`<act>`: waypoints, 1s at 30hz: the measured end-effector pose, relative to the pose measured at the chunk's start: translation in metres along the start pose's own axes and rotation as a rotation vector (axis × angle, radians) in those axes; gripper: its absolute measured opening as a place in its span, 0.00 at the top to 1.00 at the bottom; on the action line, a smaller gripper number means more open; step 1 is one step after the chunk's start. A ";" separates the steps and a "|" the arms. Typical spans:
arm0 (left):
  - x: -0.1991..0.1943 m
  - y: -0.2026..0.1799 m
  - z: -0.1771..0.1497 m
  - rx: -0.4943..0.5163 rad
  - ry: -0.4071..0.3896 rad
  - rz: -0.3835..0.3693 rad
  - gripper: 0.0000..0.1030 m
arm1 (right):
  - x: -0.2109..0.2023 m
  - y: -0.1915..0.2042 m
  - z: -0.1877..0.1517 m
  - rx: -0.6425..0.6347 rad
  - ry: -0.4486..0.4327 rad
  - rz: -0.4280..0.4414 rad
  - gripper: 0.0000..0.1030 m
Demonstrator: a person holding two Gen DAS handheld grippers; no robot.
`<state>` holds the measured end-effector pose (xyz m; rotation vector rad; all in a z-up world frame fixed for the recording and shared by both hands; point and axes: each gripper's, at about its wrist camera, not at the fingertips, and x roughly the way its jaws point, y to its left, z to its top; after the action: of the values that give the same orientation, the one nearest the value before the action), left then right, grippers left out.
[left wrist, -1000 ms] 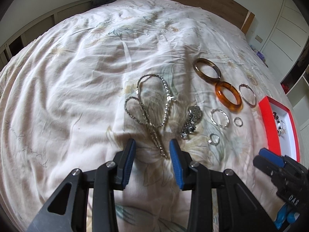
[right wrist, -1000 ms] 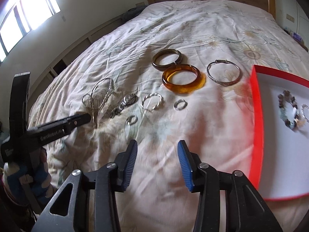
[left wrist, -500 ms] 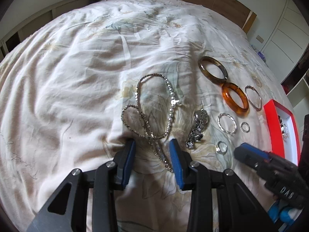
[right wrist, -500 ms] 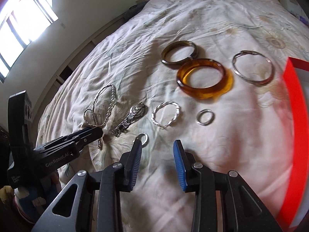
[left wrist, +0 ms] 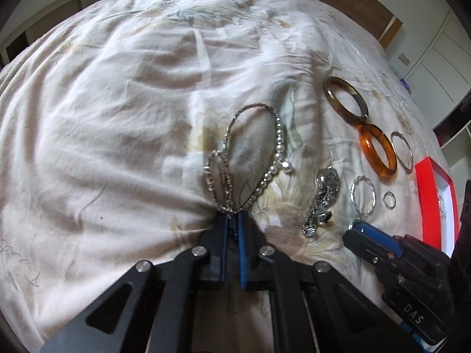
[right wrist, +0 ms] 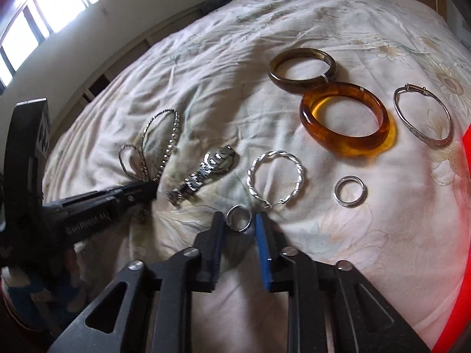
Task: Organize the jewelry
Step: 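Carry the necklace and ring into the red box and open both grippers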
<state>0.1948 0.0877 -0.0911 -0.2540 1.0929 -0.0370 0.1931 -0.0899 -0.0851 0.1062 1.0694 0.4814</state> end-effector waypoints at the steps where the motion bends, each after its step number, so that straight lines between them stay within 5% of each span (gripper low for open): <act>1: 0.000 -0.001 0.000 0.004 -0.002 0.001 0.95 | 0.000 -0.001 0.000 0.002 0.002 0.006 0.83; 30: -0.103 -0.013 -0.020 0.027 -0.174 -0.078 0.97 | -0.115 0.010 -0.038 0.005 -0.122 0.012 0.83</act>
<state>0.1303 0.0870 -0.0067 -0.2704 0.9090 -0.0979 0.1124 -0.1355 -0.0071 0.1453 0.9506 0.4774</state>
